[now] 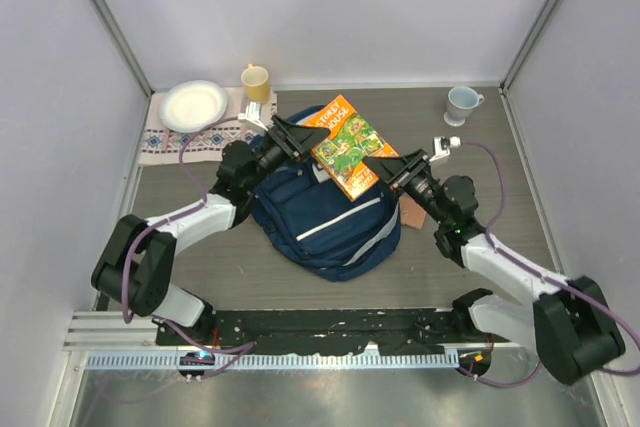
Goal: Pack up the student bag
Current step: Pick up the book from the center of the board, then place the book in the student bag.
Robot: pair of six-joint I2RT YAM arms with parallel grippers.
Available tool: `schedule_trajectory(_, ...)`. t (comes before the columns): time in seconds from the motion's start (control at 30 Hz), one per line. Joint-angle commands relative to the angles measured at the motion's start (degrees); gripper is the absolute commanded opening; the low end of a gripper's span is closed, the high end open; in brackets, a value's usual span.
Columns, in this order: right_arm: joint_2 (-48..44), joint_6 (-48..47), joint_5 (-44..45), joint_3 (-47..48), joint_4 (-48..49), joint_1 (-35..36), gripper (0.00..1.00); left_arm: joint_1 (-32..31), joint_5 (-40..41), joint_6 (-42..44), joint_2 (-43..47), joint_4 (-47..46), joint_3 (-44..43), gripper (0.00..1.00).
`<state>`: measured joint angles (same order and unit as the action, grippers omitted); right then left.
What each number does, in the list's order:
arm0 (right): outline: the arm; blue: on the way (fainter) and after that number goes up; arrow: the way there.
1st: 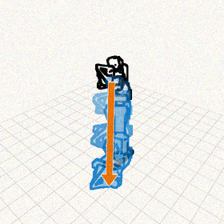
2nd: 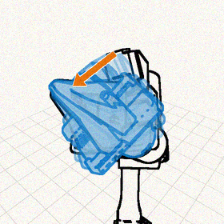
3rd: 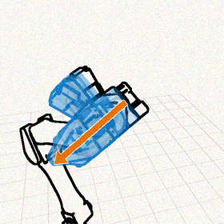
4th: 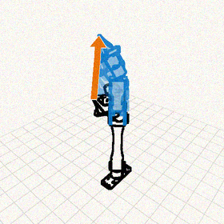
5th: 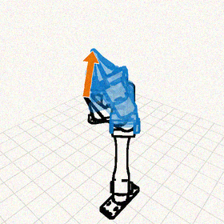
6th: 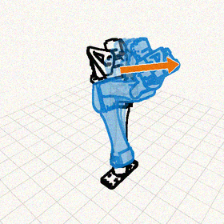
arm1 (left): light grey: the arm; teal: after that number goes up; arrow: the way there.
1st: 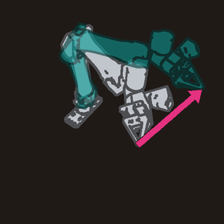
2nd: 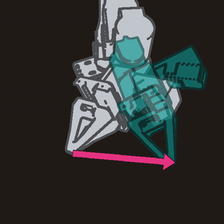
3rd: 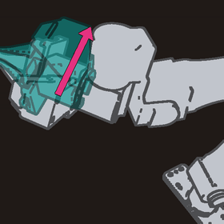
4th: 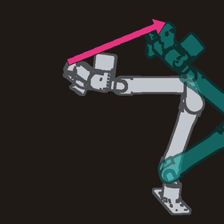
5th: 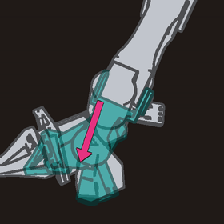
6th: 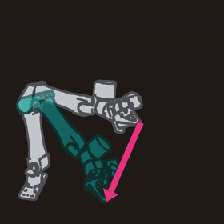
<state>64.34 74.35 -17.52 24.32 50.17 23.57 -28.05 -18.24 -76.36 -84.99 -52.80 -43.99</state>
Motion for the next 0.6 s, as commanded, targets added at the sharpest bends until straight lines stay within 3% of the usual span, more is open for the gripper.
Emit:
schedule_trajectory(0.0,-10.97,-12.63,10.55,6.07,-23.57,0.25,0.01,-0.34,-2.06,11.97,4.04,12.86,-1.89,0.71)
schedule_trajectory(0.1,-17.74,-18.44,23.02,9.59,-42.04,0.25,0.01,-0.60,-1.19,20.34,7.20,27.44,-3.38,0.73)
schedule_trajectory(0.23,-23.19,-20.21,33.06,10.58,-53.50,-0.02,0.01,-6.98,6.44,42.79,9.58,49.15,-9.60,0.76)
schedule_trajectory(0.27,-24.94,-20.21,34.82,10.66,-55.77,0.07,0.01,-8.84,11.86,45.83,9.41,56.59,-10.67,0.77)
schedule_trajectory(0.37,-27.59,-20.03,37.72,11.01,-60.78,0.07,0.01,-15.18,17.69,53.39,8.79,63.58,-12.70,0.81)
schedule_trajectory(0.57,-32.95,-20.29,44.06,12.16,-68.62,0.07,0.01,-22.91,21.84,59.64,8.70,64.22,-11.12,0.83)
